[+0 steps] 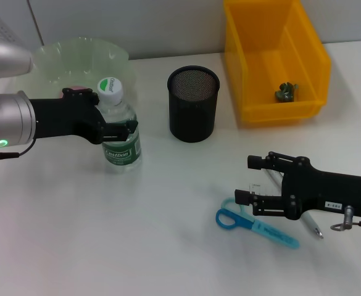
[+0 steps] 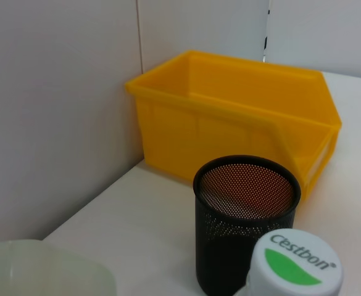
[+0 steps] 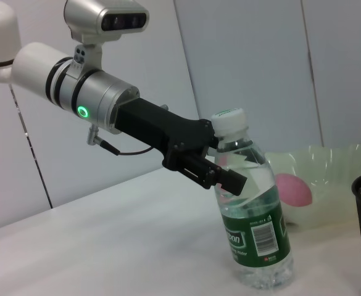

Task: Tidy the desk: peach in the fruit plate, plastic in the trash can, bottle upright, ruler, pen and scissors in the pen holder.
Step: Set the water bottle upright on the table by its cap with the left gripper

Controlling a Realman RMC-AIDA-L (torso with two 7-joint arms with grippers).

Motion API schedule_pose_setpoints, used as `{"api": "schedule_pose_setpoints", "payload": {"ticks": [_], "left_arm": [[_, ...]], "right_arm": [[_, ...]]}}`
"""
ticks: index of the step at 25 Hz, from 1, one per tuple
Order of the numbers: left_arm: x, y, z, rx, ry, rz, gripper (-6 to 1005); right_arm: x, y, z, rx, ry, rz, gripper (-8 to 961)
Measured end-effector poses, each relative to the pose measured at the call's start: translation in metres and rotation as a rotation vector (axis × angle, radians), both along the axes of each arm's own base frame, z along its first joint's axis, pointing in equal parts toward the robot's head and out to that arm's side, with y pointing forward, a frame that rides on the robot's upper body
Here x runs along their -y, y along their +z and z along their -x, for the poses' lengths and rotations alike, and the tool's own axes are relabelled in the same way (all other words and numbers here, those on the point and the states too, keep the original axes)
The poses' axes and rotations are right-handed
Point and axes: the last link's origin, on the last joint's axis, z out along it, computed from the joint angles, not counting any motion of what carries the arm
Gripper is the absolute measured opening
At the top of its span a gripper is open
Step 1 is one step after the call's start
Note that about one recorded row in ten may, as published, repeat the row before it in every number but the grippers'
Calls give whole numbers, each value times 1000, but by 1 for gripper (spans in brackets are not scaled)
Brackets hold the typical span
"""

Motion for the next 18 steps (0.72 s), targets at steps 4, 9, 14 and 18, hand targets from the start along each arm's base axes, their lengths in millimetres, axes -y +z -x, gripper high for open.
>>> {"api": "schedule_pose_setpoints", "payload": {"ticks": [4,9,14,18], "left_arm": [[-1,2,-3,5,-6,-5,786],[-1,5,-8,6,-23,-5,798],[1,9,-13,5,-47,1,798],[2,11,-15,3,-56,-4,798]], "right_arm": [[0,0,0,0,1,1,842],[0,0,0,1,1,2,842],[1,0,-1,5,1,5,842],[1,-1,0,5,4,9,842]]}}
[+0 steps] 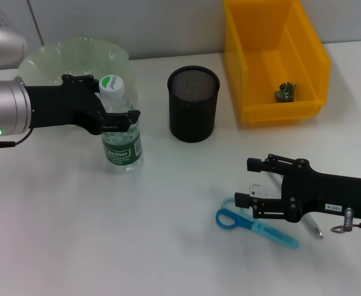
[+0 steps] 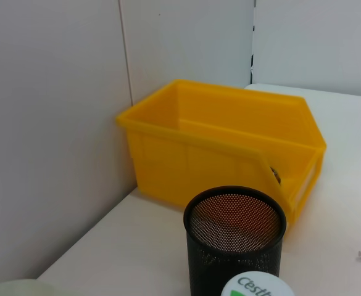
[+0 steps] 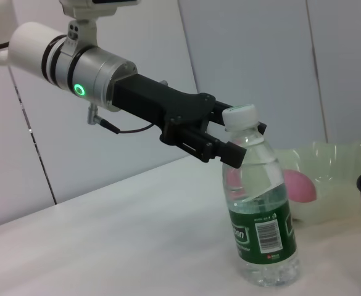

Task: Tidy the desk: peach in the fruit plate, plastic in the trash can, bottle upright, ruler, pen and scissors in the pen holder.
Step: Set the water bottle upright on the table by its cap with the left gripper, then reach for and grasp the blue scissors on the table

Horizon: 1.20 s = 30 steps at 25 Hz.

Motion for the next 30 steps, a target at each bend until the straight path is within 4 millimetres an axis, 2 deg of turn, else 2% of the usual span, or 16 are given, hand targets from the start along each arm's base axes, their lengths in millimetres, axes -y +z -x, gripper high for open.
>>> {"api": "schedule_pose_setpoints", "payload": {"ticks": [11,12,16,17,25,27,30], "left_arm": [[1,7,2,-17,-6,-14,798],[6,15,5,-27,-13,-33,797],[8,20,7,-30,-15,-50,797],[13,29,12,-33,-9,-80,797],[36,50,26,-34,-13,-119,797],[47,56,28,21,-56,-141,797],[53,58,27,57,-91,-148,797]], "right_arm": [[-1,1,0,3,5,1,842],[-1,2,0,3,5,-2,842],[-1,3,0,3,4,-5,842],[-2,3,0,3,5,-5,842],[-3,5,1,-1,2,-9,842],[-3,6,0,-2,0,-15,841],[-4,6,0,1,-3,-19,841]]}}
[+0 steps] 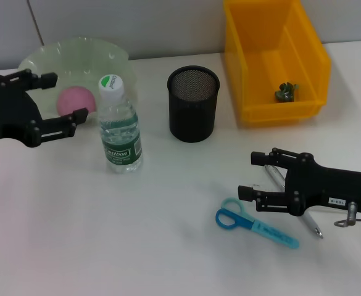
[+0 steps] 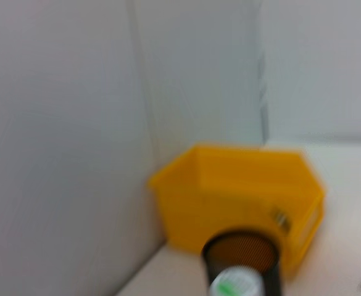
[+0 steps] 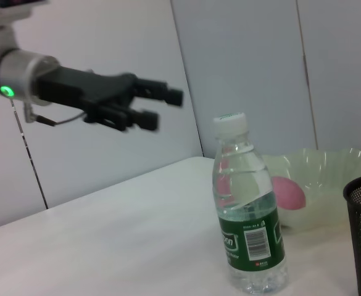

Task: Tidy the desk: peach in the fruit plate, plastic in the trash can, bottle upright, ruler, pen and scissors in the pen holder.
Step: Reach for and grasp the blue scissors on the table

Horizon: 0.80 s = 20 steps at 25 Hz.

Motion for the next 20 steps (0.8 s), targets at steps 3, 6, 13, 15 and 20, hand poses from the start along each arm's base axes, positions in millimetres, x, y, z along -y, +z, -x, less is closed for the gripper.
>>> {"api": "schedule_pose_setpoints", "payload": {"ticks": [3,6,13,15,20], "left_arm": [[17,4,0,84,-116,2,797],[37,-1,4,184,-233,62,798],[60,-27,27,304,-335,223,798],[63,-37,33,318,-324,262,798],[70,-75,52,314,-282,346,797]], "right_arm": [[-2,3,0,-5,-5,-9,841],[-4,9,1,-10,-18,-7,841],[-9,47,12,63,-44,43,841],[-13,60,21,117,-50,66,841],[-26,86,50,277,-84,141,841]]}}
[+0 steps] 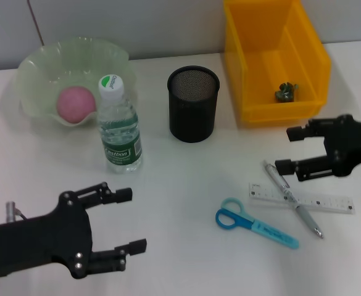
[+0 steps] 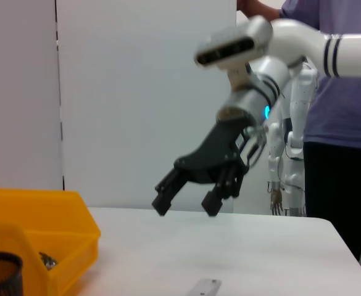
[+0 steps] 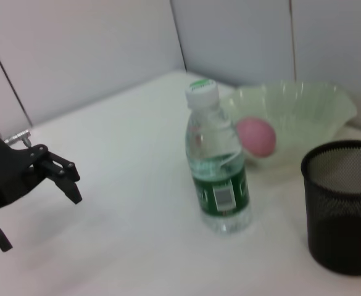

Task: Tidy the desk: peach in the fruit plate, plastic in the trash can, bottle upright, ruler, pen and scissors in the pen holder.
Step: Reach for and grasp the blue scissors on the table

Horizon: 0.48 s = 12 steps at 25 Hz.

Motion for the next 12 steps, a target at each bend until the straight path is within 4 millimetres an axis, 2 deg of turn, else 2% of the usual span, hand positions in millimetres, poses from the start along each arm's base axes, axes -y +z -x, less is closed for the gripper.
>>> {"api": "schedule_pose_setpoints", "payload": {"ticks": [2,4,5,6,7,8,12], "left_arm": [[0,0,0,0,0,0,797],[0,0,0,0,0,0,797],[3,-12,6,10,21,12,797],[3,-15,10,0,41,3,798],[3,-15,10,0,41,3,798],[3,-15,10,0,41,3,798],[3,-16,13,-9,53,-4,798]], "right_arm": [[-8,6,19,68,-9,52,841],[-10,7,24,90,-15,70,841],[-12,7,31,119,-21,91,841],[-14,8,36,151,-36,110,841],[-17,8,46,218,-78,137,841],[-17,8,46,218,-78,137,841],[-18,4,66,378,-99,214,841]]}}
